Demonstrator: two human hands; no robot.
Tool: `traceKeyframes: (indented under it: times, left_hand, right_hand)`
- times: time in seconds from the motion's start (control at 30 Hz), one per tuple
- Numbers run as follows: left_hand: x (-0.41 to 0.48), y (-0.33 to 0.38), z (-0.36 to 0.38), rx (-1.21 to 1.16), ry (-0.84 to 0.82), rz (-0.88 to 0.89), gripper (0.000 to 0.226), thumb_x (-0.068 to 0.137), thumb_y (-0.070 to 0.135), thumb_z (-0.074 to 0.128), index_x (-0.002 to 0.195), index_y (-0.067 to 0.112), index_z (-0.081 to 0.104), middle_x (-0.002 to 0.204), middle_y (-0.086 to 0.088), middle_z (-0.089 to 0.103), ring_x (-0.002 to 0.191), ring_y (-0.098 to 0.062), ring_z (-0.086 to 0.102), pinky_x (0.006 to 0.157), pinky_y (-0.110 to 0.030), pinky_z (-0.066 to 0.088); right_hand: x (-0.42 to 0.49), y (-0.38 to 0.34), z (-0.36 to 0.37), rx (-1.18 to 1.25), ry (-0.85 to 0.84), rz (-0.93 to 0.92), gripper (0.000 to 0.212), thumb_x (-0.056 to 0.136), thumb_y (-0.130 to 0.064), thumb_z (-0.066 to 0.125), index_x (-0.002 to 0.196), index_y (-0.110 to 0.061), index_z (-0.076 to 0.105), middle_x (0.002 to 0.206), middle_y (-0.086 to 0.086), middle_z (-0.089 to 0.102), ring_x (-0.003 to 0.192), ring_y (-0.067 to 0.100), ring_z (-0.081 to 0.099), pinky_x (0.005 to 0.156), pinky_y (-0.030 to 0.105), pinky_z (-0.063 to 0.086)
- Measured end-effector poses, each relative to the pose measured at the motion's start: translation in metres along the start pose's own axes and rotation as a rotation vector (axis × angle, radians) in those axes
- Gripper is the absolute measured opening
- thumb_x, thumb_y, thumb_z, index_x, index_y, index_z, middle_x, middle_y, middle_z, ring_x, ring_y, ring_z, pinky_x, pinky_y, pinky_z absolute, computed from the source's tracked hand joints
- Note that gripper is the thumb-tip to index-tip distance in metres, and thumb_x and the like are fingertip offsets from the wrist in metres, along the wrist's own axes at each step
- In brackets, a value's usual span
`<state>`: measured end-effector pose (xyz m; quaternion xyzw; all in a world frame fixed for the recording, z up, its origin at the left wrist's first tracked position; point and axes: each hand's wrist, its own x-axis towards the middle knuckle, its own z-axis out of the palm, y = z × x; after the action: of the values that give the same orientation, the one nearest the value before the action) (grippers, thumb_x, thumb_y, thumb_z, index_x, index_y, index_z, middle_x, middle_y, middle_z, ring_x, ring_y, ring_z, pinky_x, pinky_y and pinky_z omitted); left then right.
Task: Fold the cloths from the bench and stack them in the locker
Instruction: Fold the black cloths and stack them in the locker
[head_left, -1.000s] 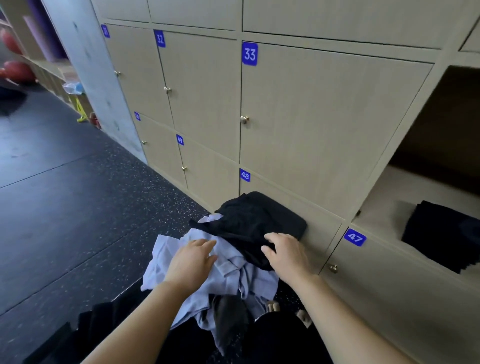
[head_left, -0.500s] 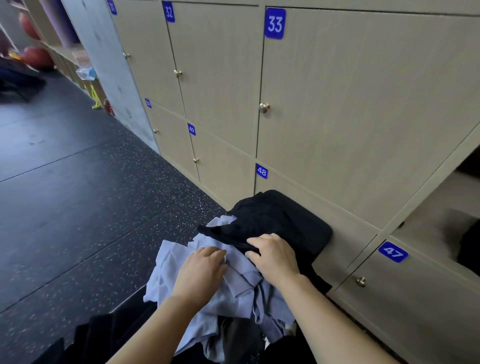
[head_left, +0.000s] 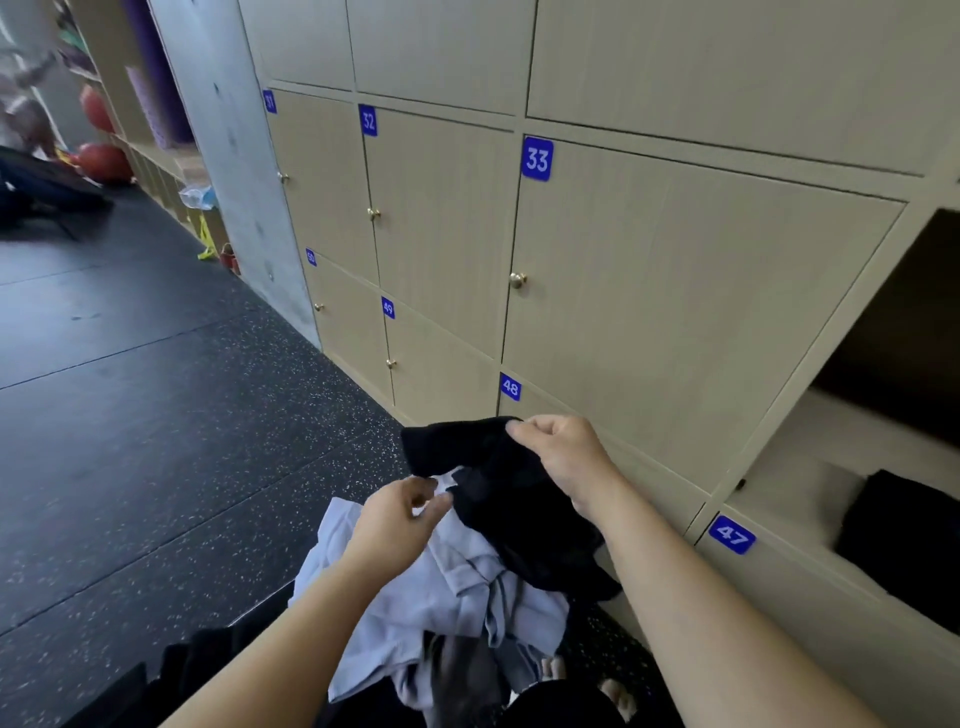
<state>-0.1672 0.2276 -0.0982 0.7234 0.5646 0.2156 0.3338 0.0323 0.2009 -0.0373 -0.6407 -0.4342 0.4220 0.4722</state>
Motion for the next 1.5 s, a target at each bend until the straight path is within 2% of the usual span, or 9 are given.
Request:
traceKeyframes:
  times: [0.13, 0.23, 0.33, 0.43, 0.6, 0.77, 0.97, 1.07, 1.5]
  left_hand:
    - [-0.014, 0.046, -0.017, -0.496, -0.147, -0.195, 0.036, 0.099, 0.036, 0.051, 0.092, 0.010, 0.073, 0.084, -0.007, 0.069, 0.077, -0.017, 0.060, 0.077, -0.033, 0.049]
    - [-0.025, 0.074, -0.028, -0.815, -0.319, -0.385, 0.041, 0.100, 0.042, 0.042, 0.075, 0.014, 0.057, 0.073, -0.007, 0.056, 0.061, -0.019, 0.051, 0.062, -0.027, 0.039]
    - [-0.031, 0.094, -0.037, -0.947, -0.344, -0.336, 0.033, 0.096, 0.046, 0.050, 0.083, 0.016, 0.056, 0.075, -0.004, 0.045, 0.061, -0.016, 0.043, 0.062, -0.026, 0.037]
    - [-0.036, 0.112, -0.049, -1.052, -0.236, -0.212, 0.039, 0.072, 0.033, 0.076, 0.100, 0.011, 0.062, 0.087, -0.011, 0.050, 0.075, -0.023, 0.049, 0.074, -0.031, 0.040]
    - [-0.045, 0.147, -0.073, -0.976, -0.026, 0.008, 0.010, 0.090, 0.016, 0.068, 0.086, 0.006, 0.067, 0.075, -0.004, 0.063, 0.075, -0.018, 0.057, 0.076, -0.027, 0.048]
    - [-0.053, 0.178, -0.094, -0.827, 0.127, 0.169, 0.019, 0.088, 0.023, 0.071, 0.072, 0.014, 0.066, 0.075, 0.002, 0.067, 0.066, -0.005, 0.058, 0.071, -0.022, 0.043]
    - [-0.059, 0.211, -0.118, -0.762, 0.125, 0.305, 0.021, 0.092, 0.023, 0.067, 0.072, 0.014, 0.066, 0.072, 0.004, 0.068, 0.068, 0.000, 0.061, 0.077, -0.024, 0.044]
    - [-0.062, 0.222, -0.126, -0.782, 0.096, 0.352, 0.018, 0.092, 0.018, 0.066, 0.075, 0.013, 0.067, 0.080, -0.004, 0.069, 0.084, -0.014, 0.065, 0.090, -0.034, 0.051]
    - [-0.070, 0.259, -0.127, -1.009, 0.068, 0.223, 0.015, 0.093, 0.019, 0.065, 0.081, 0.012, 0.061, 0.077, -0.005, 0.065, 0.074, -0.019, 0.059, 0.071, -0.035, 0.050]
  right_hand:
    - [-0.027, -0.030, -0.016, 0.125, -0.024, -0.045, 0.023, 0.091, -0.024, 0.065, 0.076, -0.006, 0.066, 0.077, 0.013, 0.059, 0.073, 0.023, 0.054, 0.070, 0.033, 0.043]
    - [-0.046, -0.045, -0.027, 0.265, -0.009, -0.046, 0.023, 0.093, -0.018, 0.061, 0.079, -0.002, 0.070, 0.082, 0.017, 0.068, 0.075, 0.026, 0.063, 0.072, 0.032, 0.051]
    - [-0.062, -0.056, -0.039, 0.325, 0.036, -0.028, 0.028, 0.093, -0.018, 0.061, 0.096, 0.009, 0.067, 0.089, 0.021, 0.068, 0.080, 0.029, 0.065, 0.076, 0.036, 0.053]
    - [-0.077, -0.068, -0.054, 0.266, 0.042, -0.062, 0.016, 0.092, -0.012, 0.060, 0.090, 0.001, 0.069, 0.086, 0.013, 0.070, 0.076, 0.021, 0.066, 0.071, 0.029, 0.052]
    - [-0.095, -0.099, -0.076, 0.104, 0.094, -0.146, 0.013, 0.089, -0.008, 0.063, 0.080, -0.015, 0.069, 0.070, -0.004, 0.069, 0.066, 0.008, 0.063, 0.069, 0.022, 0.046]
    - [-0.104, -0.134, -0.087, 0.090, 0.231, -0.243, 0.020, 0.089, -0.017, 0.066, 0.070, -0.014, 0.060, 0.062, -0.003, 0.059, 0.055, 0.008, 0.052, 0.054, 0.017, 0.038]
    - [-0.111, -0.160, -0.094, 0.061, 0.319, -0.352, 0.018, 0.090, -0.021, 0.065, 0.076, -0.011, 0.059, 0.067, -0.005, 0.054, 0.062, 0.006, 0.047, 0.055, 0.010, 0.039]
    - [-0.113, -0.168, -0.096, 0.085, 0.346, -0.399, 0.017, 0.090, -0.018, 0.064, 0.077, -0.009, 0.061, 0.073, 0.000, 0.059, 0.064, 0.006, 0.051, 0.057, 0.010, 0.041]
    - [-0.128, -0.189, -0.100, 0.377, 0.315, -0.370, 0.012, 0.092, -0.021, 0.063, 0.093, -0.011, 0.055, 0.077, 0.001, 0.065, 0.047, 0.002, 0.060, 0.048, 0.019, 0.049]
